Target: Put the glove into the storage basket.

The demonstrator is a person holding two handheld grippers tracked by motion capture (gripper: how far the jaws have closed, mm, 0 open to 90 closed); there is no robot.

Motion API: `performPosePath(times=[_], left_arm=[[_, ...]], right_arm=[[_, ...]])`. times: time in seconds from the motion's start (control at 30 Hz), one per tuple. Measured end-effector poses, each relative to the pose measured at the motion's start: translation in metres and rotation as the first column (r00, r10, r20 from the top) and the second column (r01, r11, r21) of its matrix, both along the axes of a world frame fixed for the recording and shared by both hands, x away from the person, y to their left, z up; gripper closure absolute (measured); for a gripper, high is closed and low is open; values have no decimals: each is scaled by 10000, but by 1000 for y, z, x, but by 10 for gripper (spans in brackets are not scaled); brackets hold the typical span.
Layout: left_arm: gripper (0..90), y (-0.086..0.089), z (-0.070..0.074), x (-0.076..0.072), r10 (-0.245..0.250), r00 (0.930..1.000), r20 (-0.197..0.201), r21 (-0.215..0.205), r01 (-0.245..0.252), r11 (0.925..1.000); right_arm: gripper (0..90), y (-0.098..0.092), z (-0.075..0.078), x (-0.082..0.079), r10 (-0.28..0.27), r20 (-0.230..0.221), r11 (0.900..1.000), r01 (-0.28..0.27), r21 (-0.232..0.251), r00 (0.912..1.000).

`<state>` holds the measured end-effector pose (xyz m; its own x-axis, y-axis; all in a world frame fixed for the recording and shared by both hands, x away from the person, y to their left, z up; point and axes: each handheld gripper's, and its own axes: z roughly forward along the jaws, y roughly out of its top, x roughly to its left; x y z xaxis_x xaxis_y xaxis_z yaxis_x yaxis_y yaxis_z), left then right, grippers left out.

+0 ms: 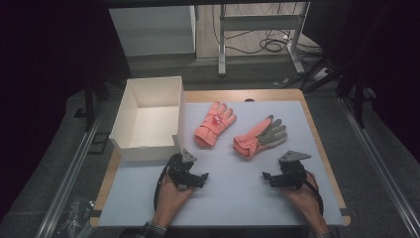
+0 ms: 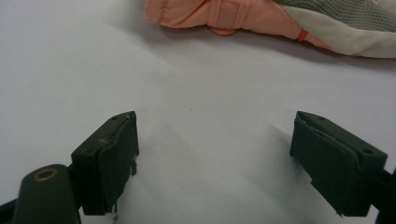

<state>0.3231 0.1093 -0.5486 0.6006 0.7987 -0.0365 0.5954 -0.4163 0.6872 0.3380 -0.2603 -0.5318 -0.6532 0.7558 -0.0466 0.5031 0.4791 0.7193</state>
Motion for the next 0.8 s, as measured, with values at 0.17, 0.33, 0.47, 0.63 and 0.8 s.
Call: performPosePath(times=[0.17,0.33,0.47,0.63,0.8], left_arm=[[20,0,0,0,-1,10000,1,2,1,10000],[20,0,0,0,2,10000,1,-1,-2,10000],[20,0,0,0,1,10000,-1,-1,-1,10000],[20,0,0,0,1,10000,-1,-1,-1,10000],[20,0,0,0,2,10000,-2,0,-2,10000]], right_arm=[[160,0,1,0,10,-30,10000,-10,-7,10000],[161,-1,1,0,-5,-49,10000,5,3,10000],[161,-1,2,0,-167,6,9999,167,-28,9999],[161,-7,8,1,-421,87,9988,418,243,9991],[161,-9,13,4,-511,107,9982,507,327,9986]])
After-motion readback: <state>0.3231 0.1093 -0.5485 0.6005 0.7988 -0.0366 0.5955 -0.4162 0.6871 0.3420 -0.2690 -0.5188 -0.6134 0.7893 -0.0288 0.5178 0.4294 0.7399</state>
